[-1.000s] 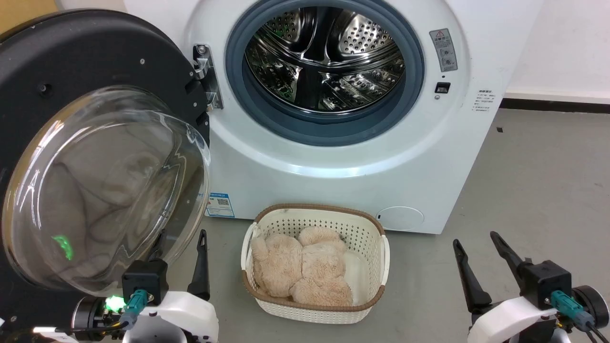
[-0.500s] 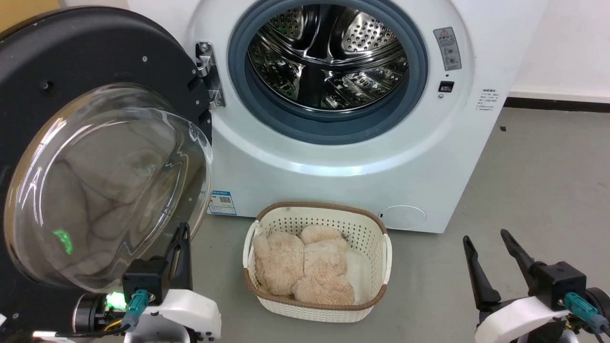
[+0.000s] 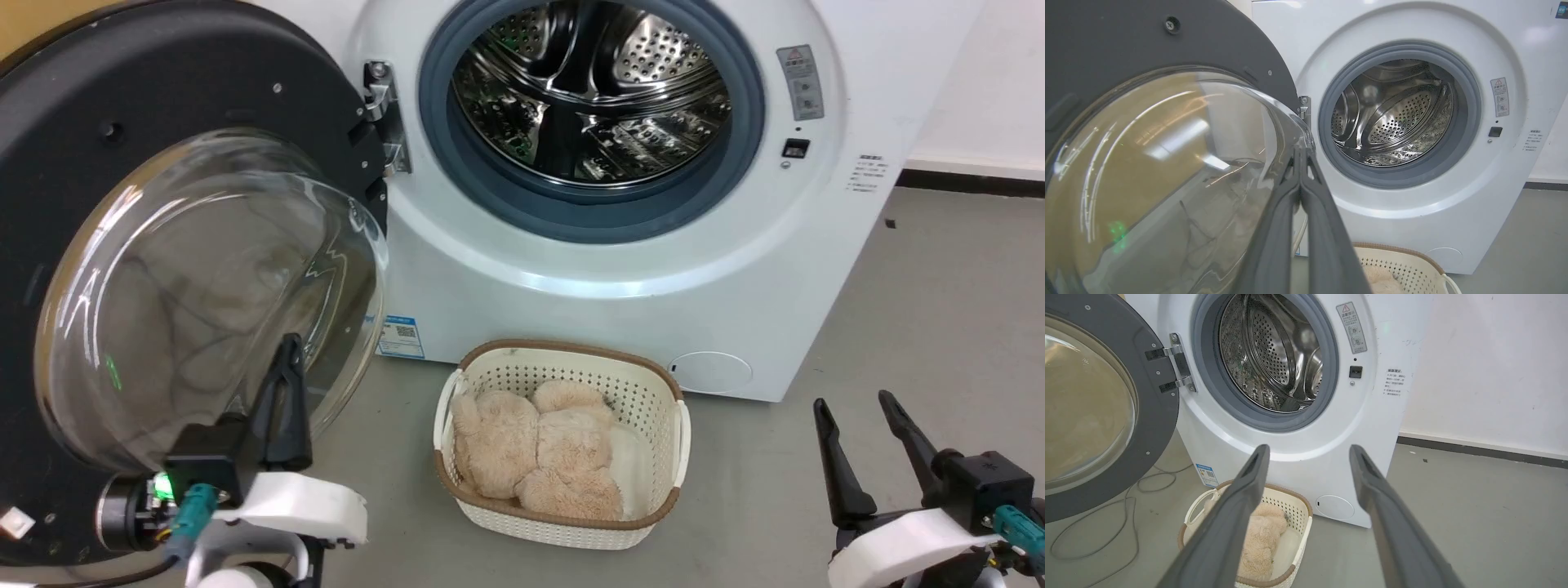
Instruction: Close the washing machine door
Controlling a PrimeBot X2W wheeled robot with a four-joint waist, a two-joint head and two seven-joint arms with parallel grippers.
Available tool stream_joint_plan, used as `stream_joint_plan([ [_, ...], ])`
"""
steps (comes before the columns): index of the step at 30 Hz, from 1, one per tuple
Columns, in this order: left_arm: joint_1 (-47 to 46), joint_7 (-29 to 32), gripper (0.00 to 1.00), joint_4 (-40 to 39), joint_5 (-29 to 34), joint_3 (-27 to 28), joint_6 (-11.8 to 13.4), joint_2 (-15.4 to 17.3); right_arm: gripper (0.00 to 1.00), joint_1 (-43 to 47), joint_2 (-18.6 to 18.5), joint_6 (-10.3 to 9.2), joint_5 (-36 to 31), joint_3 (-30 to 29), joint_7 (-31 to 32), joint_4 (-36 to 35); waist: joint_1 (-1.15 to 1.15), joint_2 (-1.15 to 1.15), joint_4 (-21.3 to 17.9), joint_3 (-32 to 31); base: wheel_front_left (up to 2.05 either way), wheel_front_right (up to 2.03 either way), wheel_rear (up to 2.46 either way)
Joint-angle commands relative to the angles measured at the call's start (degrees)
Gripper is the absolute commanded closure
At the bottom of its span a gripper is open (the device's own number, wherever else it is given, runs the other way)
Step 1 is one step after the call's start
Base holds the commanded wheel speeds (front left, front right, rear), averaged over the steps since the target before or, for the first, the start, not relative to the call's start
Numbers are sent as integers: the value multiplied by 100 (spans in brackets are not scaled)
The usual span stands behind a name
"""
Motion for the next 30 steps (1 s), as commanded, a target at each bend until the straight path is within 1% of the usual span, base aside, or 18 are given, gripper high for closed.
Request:
stream_joint_plan([
  [1, -118, -64, 100, -96, -54, 48, 26, 3, 0, -73, 7, 1, 39, -49, -59, -5, 0, 0, 40, 14, 0, 0, 0],
  [5, -194, -111, 100, -274, -168, 169, 12, 3, 0, -83, 8, 1, 91, -100, -107, -7, 0, 0, 143, 40, 0, 0, 0],
  [7, -247, -135, 100, -347, -365, 256, 25, 3, 0, -86, 9, 1, 105, -120, -131, -1, 0, 0, 202, 55, 0, 0, 0],
  [8, -303, -159, 100, -400, -463, 387, -8, 3, 0, -92, 9, 2, 124, -142, -155, 4, 0, 0, 265, 71, 0, 0, 0],
  [13, -463, -219, 100, -562, -533, 695, -116, 4, 0, -107, 10, 2, 168, -216, -215, 20, 0, 0, 441, 108, 0, 0, 0],
  [16, -645, -267, 100, -624, -733, 990, -188, 4, 0, -128, 11, 2, 190, -267, -262, 28, 0, 0, 599, 152, 0, 0, 0],
  [23, -1053, -351, 100, -570, -1083, 1562, -387, 5, 0, -179, 12, 2, 220, -360, -346, 53, 0, 0, 900, 248, 0, 0, 0],
  [27, -1329, -398, 100, -365, -1297, 1799, -500, 7, 0, -209, 13, 2, 242, -403, -393, 64, 0, 0, 1067, 311, 0, 0, 0],
  [30, -1602, -434, 100, -123, -1544, 1963, -567, 68, 0, -236, 14, 2, 259, -448, -429, 71, 0, 0, 1186, 364, 0, 0, 0],
])
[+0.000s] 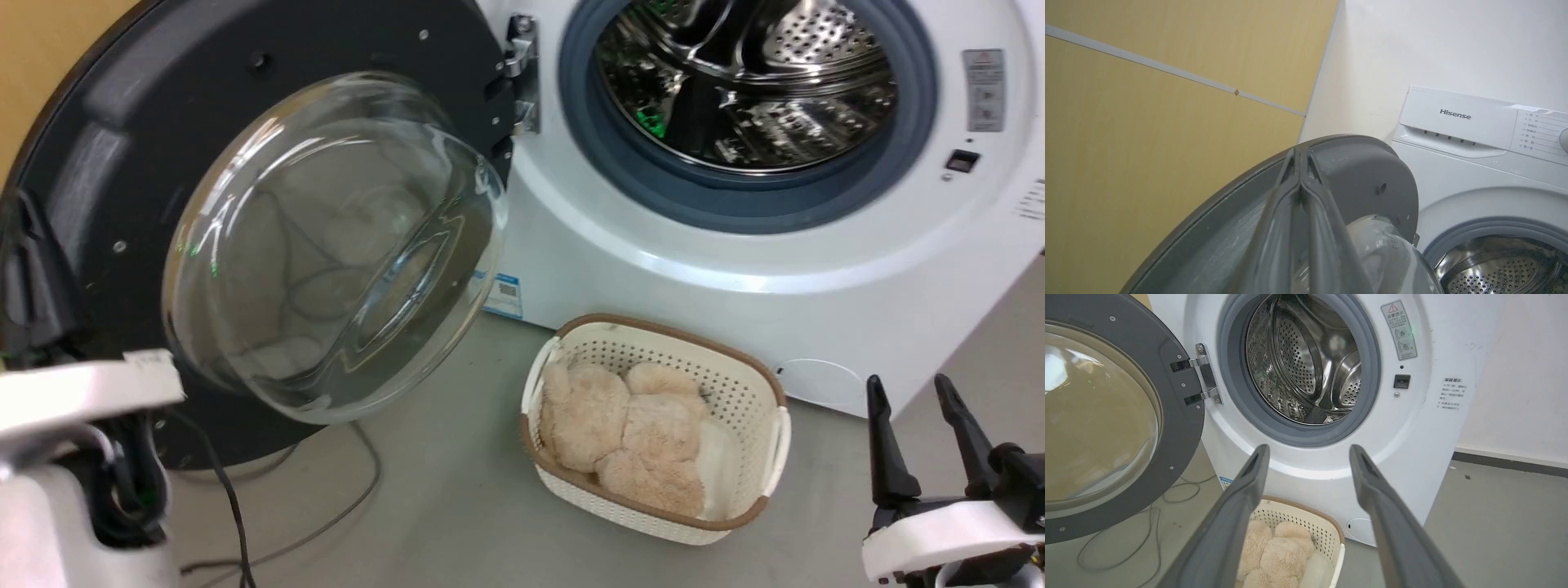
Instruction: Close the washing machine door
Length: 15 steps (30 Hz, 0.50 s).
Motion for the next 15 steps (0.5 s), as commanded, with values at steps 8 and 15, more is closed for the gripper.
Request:
stream_joint_plan([
  [8, -810, -36, 100, 968, -595, 473, -112, 593, 0, -193, 15, 3, 113, -124, -151, 49, 0, 0, 286, 206, 0, 0, 0],
  [15, -1181, 158, 100, 1635, -854, 709, -142, 1039, 0, -245, 17, 3, 140, -218, -222, 93, 0, 0, 392, 317, 0, 0, 0],
])
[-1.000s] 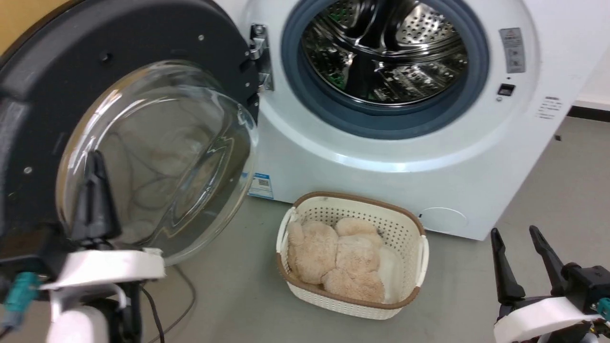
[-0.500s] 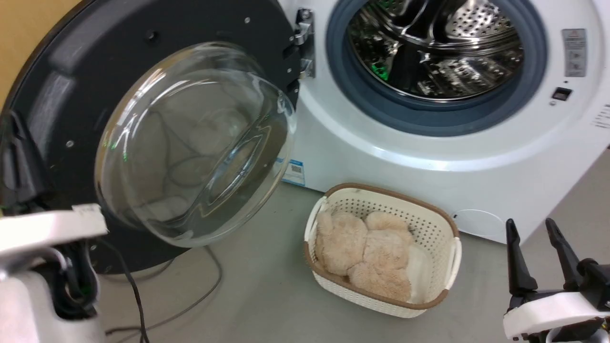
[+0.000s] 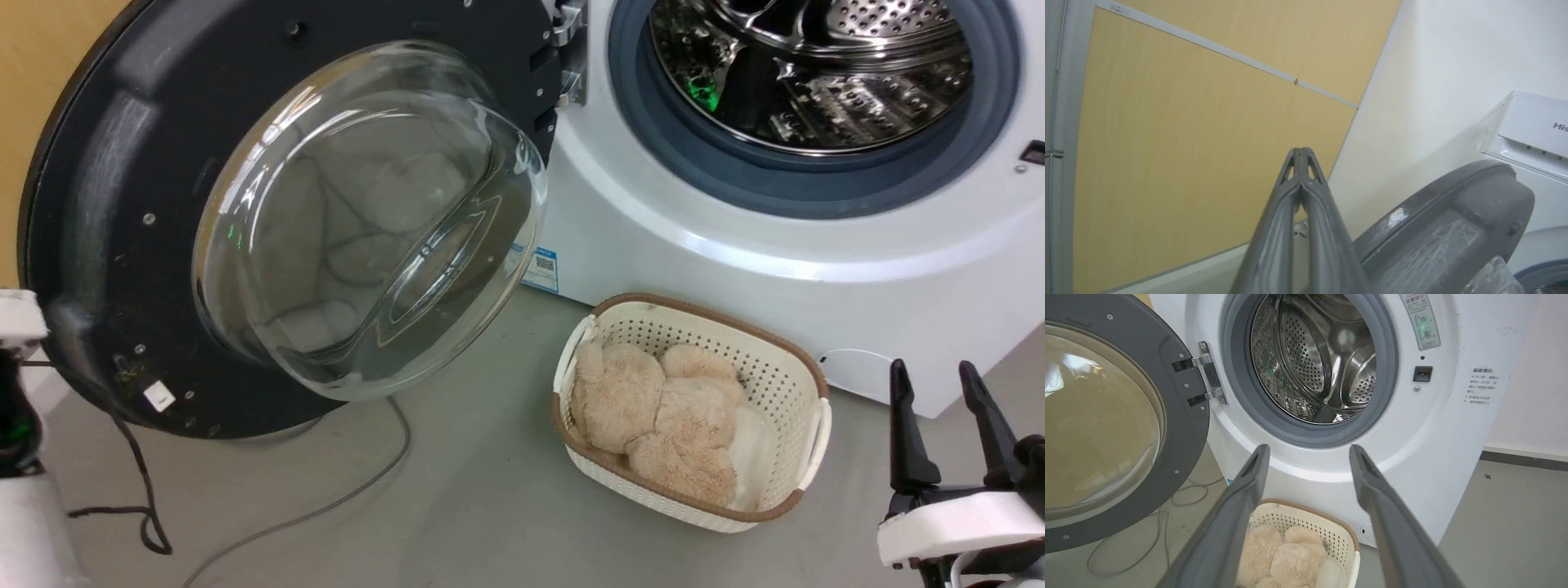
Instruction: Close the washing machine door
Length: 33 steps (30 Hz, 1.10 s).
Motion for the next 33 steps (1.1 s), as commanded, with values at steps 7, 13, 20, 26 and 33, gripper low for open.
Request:
stream_joint_plan([
  [7, -653, 647, 100, 728, -659, 227, -44, 351, 0, -151, 17, 4, 51, -138, -120, 70, -1, 0, 172, 111, 0, 0, 0],
  [13, -1155, 1725, 100, 1410, -1331, 203, -83, 549, 0, -206, 18, 4, 67, -189, -192, 128, -1, 0, 332, 200, 0, 0, 0],
  [20, -1289, 2948, 100, 2038, -1875, 13, -196, 876, 0, -309, 20, 5, 105, -155, -276, 228, -1, 0, 407, 346, 0, 0, 0],
  [26, -1080, 4110, 100, 1820, -2695, -336, -254, 972, 0, -321, 21, 5, 178, -198, -348, 320, -1, 0, 459, 443, 0, 0, 0],
  [33, -554, 4852, 100, 1206, -3557, -630, -299, 1213, 0, -349, 22, 5, 257, -259, -431, 384, -1, 0, 545, 489, 0, 0, 0],
])
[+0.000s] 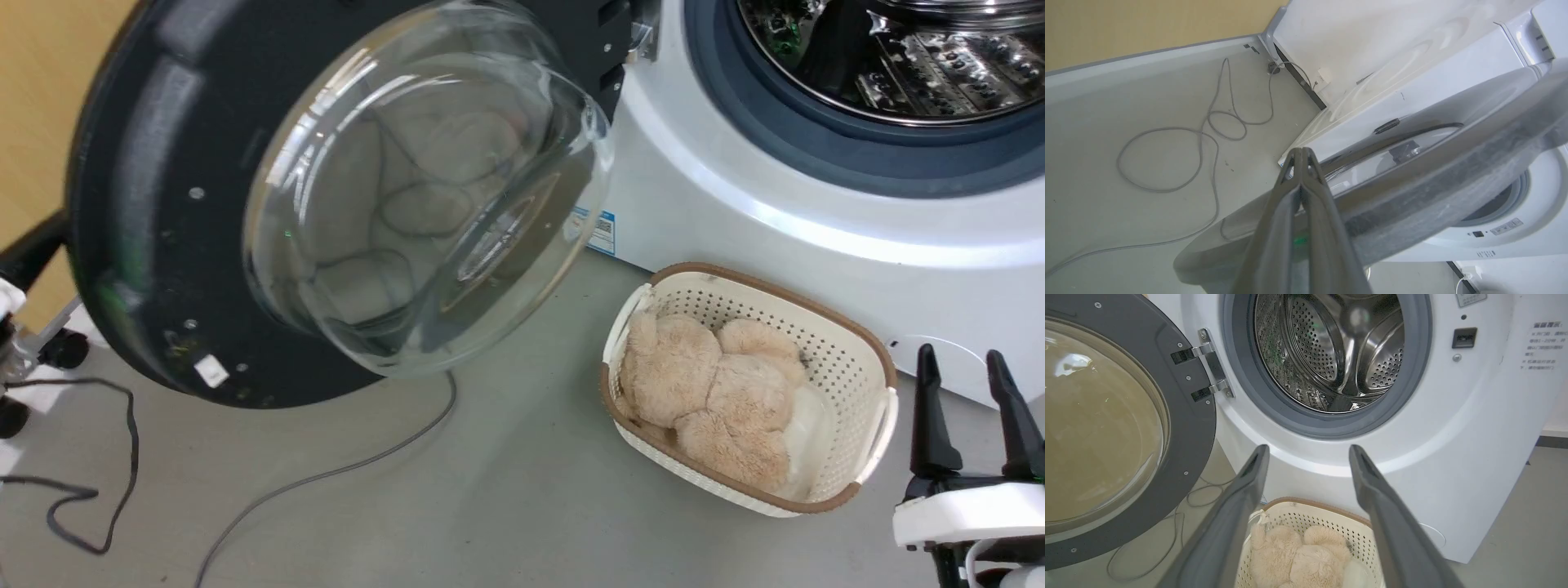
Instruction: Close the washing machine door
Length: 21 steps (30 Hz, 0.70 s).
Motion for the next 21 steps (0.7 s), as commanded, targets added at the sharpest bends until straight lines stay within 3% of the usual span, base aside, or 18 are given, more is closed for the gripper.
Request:
stream_joint_plan([
  [1, 124, 158, 100, -95, -192, -88, -57, 41, 0, -93, 16, 4, 60, -49, -61, 31, -1, 0, 37, -1, 0, 0, 0],
  [12, 1013, 746, 100, -1720, -1529, -855, -125, 72, 0, -132, 18, 5, 207, -193, -190, 93, -1, 0, 284, -90, 0, 0, 0],
  [18, 1743, 737, 100, -2548, -1819, -1242, -125, -26, 0, -81, 18, 5, 241, -204, -190, 86, -1, 0, 166, -186, 0, 0, 0],
  [21, 2001, 729, 100, -3097, -2142, -1674, -125, -259, 0, -56, 18, 5, 262, -137, -190, 97, -1, 0, -28, -221, 0, 0, 0],
])
